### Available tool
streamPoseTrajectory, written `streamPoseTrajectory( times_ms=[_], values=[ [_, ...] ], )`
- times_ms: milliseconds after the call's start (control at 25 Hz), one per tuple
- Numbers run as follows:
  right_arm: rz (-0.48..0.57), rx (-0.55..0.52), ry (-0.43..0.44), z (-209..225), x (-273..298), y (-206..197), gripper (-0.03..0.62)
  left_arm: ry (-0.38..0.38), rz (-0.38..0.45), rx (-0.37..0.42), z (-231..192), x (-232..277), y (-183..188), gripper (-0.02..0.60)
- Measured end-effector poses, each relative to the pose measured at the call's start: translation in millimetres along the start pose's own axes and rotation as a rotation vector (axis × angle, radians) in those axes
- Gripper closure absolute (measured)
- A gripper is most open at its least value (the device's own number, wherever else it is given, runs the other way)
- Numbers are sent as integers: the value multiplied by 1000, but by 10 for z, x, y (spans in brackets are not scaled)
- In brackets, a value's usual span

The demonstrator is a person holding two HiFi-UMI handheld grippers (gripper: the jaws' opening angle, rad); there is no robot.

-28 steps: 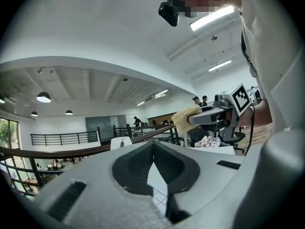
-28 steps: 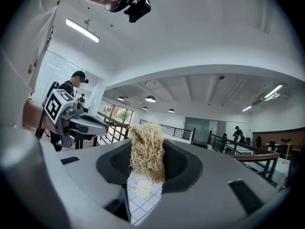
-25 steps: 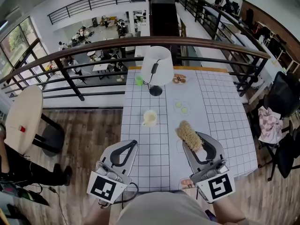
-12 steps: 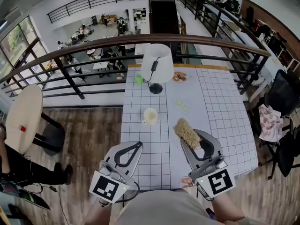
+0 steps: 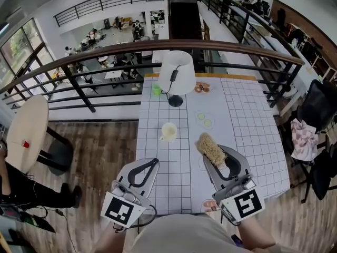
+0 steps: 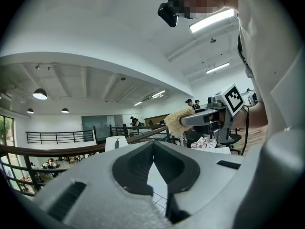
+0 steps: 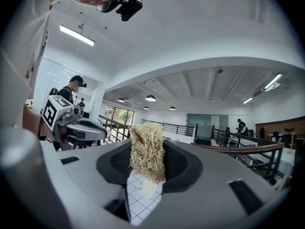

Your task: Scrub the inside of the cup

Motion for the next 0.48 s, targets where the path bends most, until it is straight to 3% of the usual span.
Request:
streamPoseTrajectory(
  times_ms=[480],
  values=[
    [5,9,14,7,20,1,456,-14,-21,20,32,30,54,568]
  ],
)
Point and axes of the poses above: the fingertips, and each gripper's own axes: x forward along the fingers, z to its right, y out of its top, the point moved 2 cm from there along -x, backward along the fingers, and after that the axes turned 13 degrees about -y, right-handed, at the moved point
